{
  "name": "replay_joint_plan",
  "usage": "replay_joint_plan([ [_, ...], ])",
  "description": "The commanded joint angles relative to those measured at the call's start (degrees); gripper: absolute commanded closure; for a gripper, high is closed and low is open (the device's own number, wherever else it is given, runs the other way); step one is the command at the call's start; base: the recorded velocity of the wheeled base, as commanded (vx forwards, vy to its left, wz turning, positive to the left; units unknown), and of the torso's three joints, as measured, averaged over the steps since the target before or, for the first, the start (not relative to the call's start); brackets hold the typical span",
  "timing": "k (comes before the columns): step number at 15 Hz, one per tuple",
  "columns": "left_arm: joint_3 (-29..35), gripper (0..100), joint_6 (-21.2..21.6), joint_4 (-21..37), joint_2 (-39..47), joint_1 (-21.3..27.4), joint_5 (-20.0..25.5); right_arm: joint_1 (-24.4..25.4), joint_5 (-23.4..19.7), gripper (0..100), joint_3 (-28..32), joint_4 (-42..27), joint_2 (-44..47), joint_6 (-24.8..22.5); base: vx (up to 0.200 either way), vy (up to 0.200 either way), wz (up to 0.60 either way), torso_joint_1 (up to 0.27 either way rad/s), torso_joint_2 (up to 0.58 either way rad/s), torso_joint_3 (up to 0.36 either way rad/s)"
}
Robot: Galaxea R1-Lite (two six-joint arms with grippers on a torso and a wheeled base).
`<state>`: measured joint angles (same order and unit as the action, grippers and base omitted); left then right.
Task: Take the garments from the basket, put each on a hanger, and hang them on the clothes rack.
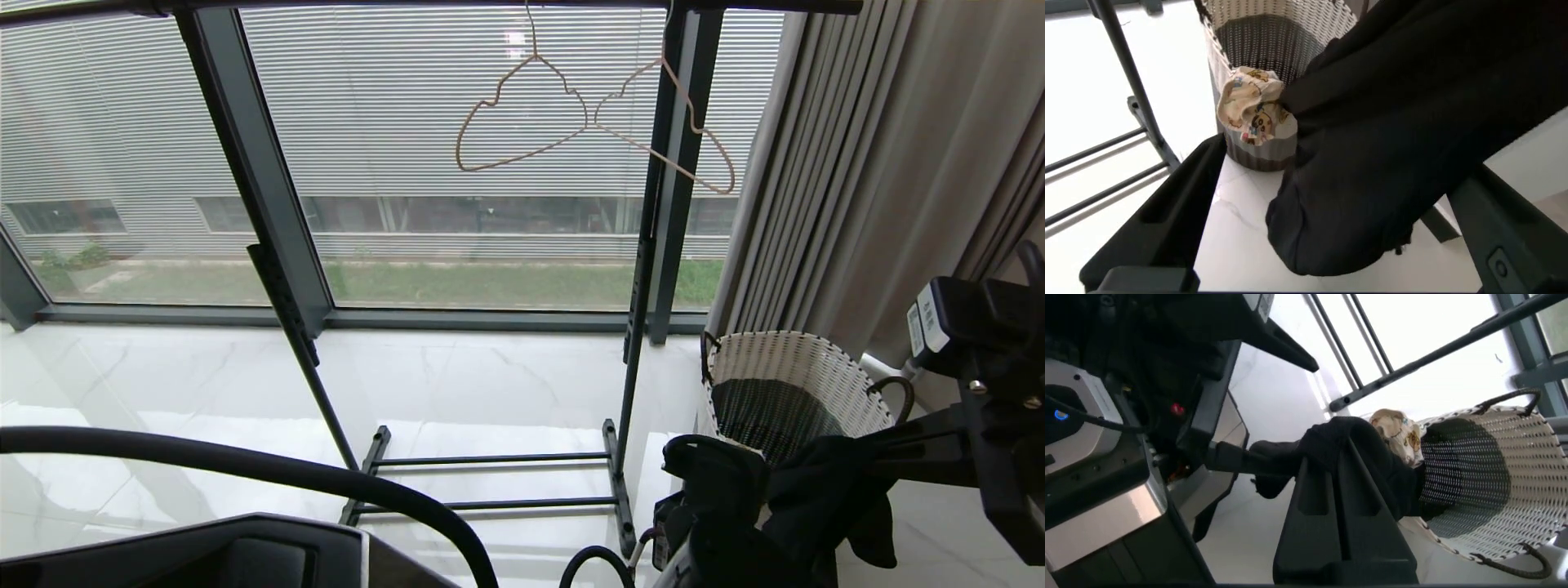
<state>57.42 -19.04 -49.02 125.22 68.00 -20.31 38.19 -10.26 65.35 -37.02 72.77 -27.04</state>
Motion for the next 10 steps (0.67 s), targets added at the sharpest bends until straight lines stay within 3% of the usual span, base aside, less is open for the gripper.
replay_joint_plan([
  [1, 0.15, 0, 0.15, -0.02, 1.25, -0.5, 0.09, 0.57, -0.02, 100, 0.04, 0.02, -0.08, -0.03, 0.0, 0.0, 0.0, 0.0, 0.0, 0.0],
  [10, -0.82, 0, 0.58, 0.15, 4.94, -1.2, 0.18, 3.38, -0.02, 100, 0.12, 0.02, -0.43, -0.03, 0.0, 0.0, 0.0, 0.0, 0.0, 0.0],
])
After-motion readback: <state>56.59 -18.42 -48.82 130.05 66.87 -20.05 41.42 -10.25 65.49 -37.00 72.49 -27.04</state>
